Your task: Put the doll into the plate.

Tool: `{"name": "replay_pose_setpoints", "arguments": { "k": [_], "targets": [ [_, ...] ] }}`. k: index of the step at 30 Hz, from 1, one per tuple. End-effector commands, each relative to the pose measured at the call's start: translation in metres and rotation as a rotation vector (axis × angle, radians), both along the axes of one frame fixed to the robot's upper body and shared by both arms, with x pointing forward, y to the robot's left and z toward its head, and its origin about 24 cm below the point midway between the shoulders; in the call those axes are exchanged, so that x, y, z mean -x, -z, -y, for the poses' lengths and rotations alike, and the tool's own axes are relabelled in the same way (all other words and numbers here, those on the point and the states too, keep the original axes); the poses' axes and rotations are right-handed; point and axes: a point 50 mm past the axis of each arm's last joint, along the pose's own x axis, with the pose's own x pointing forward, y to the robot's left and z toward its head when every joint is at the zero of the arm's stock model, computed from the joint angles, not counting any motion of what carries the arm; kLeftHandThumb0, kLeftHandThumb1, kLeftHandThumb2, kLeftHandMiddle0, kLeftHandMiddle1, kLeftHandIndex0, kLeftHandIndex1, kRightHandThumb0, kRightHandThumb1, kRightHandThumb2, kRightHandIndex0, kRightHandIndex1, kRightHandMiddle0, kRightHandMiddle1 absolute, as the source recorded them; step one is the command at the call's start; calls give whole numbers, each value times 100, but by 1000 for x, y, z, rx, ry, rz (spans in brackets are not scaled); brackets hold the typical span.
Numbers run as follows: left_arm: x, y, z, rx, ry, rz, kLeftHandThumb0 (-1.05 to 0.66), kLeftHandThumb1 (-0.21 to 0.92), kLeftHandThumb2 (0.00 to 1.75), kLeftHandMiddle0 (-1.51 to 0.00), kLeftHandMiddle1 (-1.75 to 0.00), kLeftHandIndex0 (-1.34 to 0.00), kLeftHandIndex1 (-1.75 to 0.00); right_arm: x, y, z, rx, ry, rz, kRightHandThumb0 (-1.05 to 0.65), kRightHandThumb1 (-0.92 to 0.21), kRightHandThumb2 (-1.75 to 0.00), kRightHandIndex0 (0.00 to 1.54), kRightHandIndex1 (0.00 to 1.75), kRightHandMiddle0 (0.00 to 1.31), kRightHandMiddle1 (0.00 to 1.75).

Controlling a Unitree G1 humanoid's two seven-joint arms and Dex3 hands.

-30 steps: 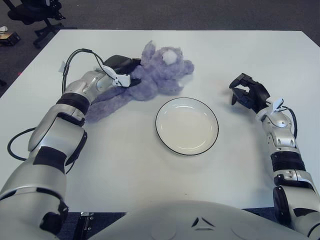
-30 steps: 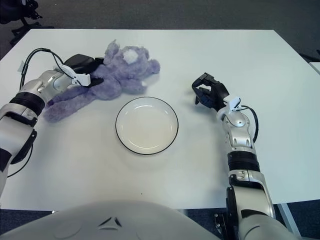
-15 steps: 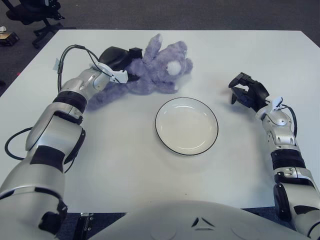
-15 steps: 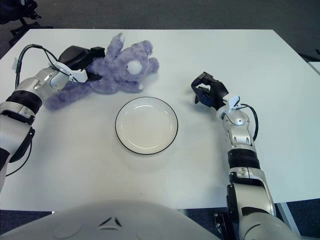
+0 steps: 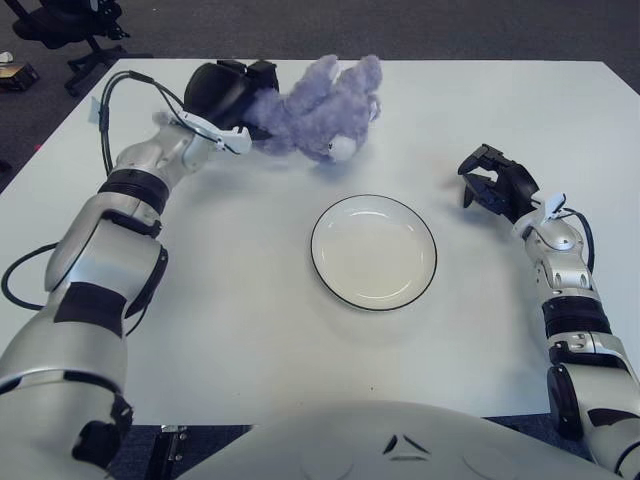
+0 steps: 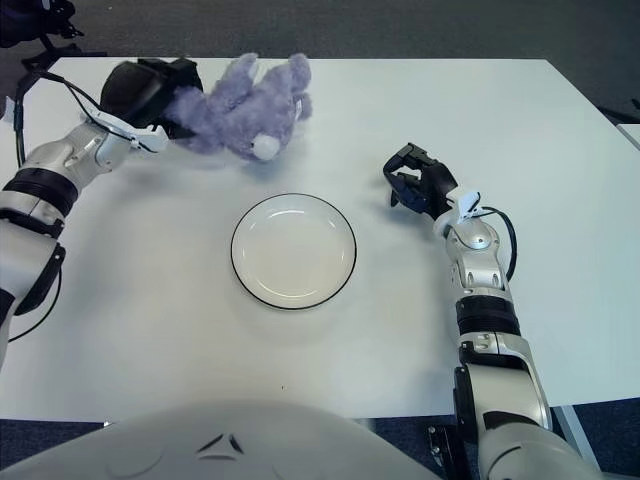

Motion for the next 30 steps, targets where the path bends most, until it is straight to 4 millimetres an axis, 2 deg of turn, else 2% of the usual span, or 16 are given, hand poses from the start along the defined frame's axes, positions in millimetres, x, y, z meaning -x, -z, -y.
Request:
{"name": "replay_pose_setpoints", "arguments": {
  "k": [1,6,11,13,19,24,30],
  "targets": [
    [-2,-22,-5,-116,-59,222,19,36,116,-78,-175,-62,-175,11,30,1,31,-3,-147,-35,-92,-44,75,164,28,165],
    [-3,-26,-5,-185,-99,326,17,38,110,-78,-175,-60,-175,11,30,0,38,-5,-149,-35,-92,-44,75,164,28,166],
    [0,-28,-5,-238,-110,448,11,47,88,-75,-175,-54,-175,11,30,-1,50,-7,-153,-35,-92,-45,74,165,27,166],
    [1,-26,-5,-241,-101,478,10,49,84,-75,-175,-54,-175,11,30,-1,52,-8,-154,-35,-92,-45,74,165,27,166],
    [12,2,1,-253,-27,615,8,52,77,-75,-175,-58,-175,11,29,-1,59,-11,-164,-35,-92,-45,74,166,27,167],
    [18,29,6,-309,43,538,8,54,74,-76,-175,-59,-175,11,29,-1,69,-15,-176,-35,-92,-45,73,166,26,167],
    [23,48,7,-365,101,463,7,56,68,-77,-175,-59,-175,12,29,-1,85,-20,-191,-35,-92,-46,72,166,26,168]
  ]
}}
